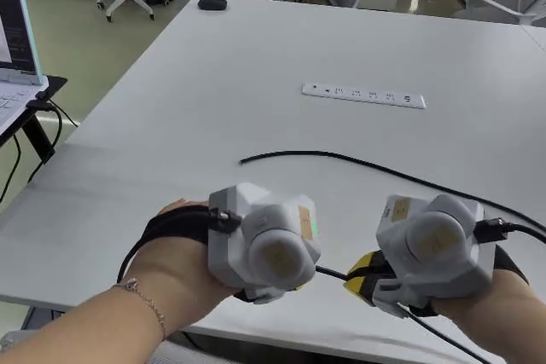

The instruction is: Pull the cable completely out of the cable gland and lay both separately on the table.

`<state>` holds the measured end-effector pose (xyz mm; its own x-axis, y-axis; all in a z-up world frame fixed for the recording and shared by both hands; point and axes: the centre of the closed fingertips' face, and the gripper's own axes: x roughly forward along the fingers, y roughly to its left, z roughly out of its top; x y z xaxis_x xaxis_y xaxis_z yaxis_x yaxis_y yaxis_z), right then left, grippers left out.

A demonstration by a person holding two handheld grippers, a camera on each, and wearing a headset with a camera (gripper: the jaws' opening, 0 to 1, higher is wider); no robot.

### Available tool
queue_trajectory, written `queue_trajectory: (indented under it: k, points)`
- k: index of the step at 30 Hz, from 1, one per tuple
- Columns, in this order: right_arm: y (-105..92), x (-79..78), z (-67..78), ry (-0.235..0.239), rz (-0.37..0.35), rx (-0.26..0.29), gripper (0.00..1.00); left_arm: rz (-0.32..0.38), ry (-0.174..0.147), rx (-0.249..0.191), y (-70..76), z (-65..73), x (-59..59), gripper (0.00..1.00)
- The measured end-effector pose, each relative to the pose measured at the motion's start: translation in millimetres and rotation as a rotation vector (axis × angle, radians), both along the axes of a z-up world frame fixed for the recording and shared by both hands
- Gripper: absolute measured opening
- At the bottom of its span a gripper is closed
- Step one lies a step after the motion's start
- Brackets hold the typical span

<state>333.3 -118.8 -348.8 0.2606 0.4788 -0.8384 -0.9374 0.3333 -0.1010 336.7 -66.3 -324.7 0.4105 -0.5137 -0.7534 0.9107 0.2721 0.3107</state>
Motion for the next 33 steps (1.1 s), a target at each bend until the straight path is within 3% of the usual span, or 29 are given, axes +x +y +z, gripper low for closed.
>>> queue_trajectory:
  k: [6,10,12,14,20,23,27,33]
  points:
    - [-18.1,2.3,-11.6,0.023,-0.05,-0.084,0.04,0.005,-0.003,-0.003,1.2,0.8,1.5,0.17]
    - [-17.5,-1.8,-12.5,0.041,-0.044,-0.085,0.05,0.001,-0.006,0.003,1.2,0.2,2.1,0.17]
    - [-10.3,-4.2,-9.7,0.034,-0.013,-0.063,0.11,0.002,-0.005,0.0,1.4,0.4,2.3,0.17]
    - [2.7,-7.4,-5.0,0.038,0.017,-0.003,0.15,-0.001,-0.008,-0.005,0.3,2.1,1.7,0.17]
    - [35.4,-16.2,16.8,0.019,0.104,0.152,0.18,-0.025,-0.009,-0.007,-4.0,3.0,-2.2,0.17]
    - [38.7,-18.4,19.6,0.007,0.123,0.159,0.15,-0.04,-0.009,-0.02,-7.5,5.1,-5.2,0.17]
    - [37.6,-16.5,20.3,-0.005,0.127,0.157,0.03,-0.052,-0.009,-0.016,-9.0,5.2,-7.3,0.17]
    - [33.4,-13.7,17.8,-0.004,0.112,0.143,0.03,-0.038,-0.008,-0.021,-7.5,5.2,-3.9,0.17]
